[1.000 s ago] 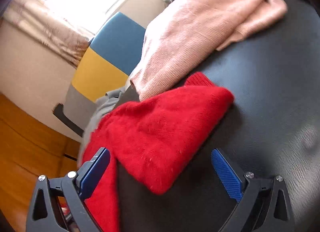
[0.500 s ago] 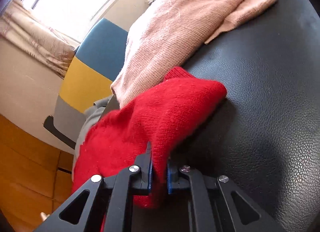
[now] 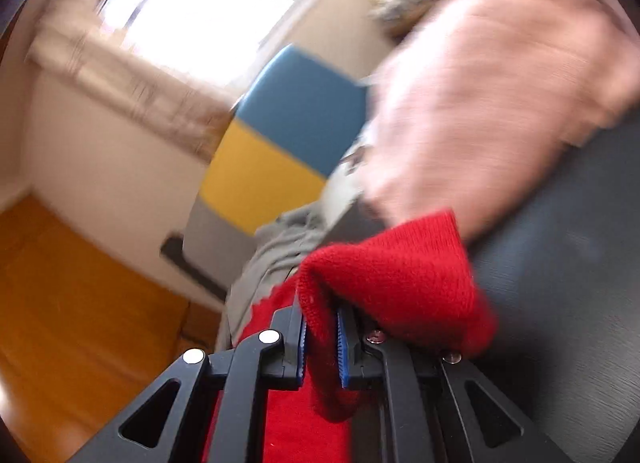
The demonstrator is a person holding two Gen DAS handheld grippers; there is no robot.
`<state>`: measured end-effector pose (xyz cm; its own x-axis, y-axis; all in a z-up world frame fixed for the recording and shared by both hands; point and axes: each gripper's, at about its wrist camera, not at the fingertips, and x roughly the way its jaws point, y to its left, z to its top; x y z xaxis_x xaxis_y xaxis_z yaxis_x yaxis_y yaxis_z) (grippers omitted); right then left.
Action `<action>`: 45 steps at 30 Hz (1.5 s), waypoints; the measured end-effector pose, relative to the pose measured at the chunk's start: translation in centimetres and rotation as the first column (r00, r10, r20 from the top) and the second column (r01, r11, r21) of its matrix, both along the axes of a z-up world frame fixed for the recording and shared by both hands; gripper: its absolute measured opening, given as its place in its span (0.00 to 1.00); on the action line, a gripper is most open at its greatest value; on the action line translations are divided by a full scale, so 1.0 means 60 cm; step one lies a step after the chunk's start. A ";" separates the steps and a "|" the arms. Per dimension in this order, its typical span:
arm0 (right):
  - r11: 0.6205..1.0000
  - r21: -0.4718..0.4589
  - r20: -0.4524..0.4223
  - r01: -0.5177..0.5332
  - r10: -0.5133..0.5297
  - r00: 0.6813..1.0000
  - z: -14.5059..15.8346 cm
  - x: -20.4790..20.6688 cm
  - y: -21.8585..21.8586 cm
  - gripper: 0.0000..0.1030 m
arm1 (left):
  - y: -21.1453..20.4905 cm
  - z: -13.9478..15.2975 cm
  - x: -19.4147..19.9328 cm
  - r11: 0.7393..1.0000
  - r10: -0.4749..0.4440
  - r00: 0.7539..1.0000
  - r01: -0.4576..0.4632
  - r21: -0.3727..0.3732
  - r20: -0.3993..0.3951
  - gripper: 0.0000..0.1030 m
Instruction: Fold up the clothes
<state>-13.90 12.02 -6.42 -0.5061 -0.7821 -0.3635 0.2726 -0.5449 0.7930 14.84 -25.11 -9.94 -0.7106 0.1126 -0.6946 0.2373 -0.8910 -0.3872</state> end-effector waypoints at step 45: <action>0.861 0.293 -0.067 -0.416 0.452 0.889 -0.092 0.124 -0.262 0.99 | -0.004 0.017 -0.450 0.969 0.036 0.903 0.072 -0.235 0.428 0.10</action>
